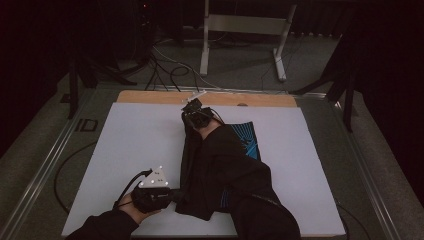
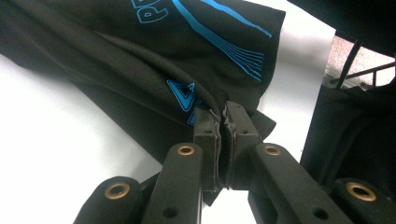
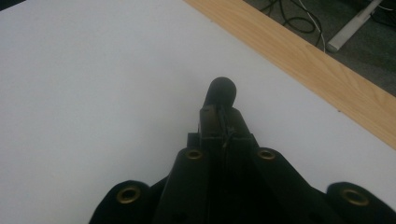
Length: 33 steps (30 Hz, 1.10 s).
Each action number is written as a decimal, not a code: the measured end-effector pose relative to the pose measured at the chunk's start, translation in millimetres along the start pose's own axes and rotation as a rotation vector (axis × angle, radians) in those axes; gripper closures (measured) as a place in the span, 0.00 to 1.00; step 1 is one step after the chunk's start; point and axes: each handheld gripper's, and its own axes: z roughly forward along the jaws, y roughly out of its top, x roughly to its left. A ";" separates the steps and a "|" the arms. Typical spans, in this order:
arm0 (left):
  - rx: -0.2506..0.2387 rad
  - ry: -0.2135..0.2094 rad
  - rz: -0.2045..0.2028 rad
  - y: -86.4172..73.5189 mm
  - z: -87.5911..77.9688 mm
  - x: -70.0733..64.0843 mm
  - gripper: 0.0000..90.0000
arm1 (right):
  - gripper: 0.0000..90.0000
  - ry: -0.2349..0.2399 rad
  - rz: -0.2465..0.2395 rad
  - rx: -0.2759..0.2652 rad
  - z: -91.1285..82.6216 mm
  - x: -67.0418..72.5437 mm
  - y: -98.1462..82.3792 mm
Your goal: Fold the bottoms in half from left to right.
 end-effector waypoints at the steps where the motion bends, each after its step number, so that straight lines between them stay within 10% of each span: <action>1: 0.001 -0.001 0.002 1.4 1.0 -0.7 0.95 | 0.99 -0.001 -0.002 -0.001 -1.4 -1.3 -0.6; 33: -0.014 -0.062 0.079 53.9 37.8 -16.2 0.95 | 0.99 -0.096 0.057 -0.037 -57.2 -62.4 -34.0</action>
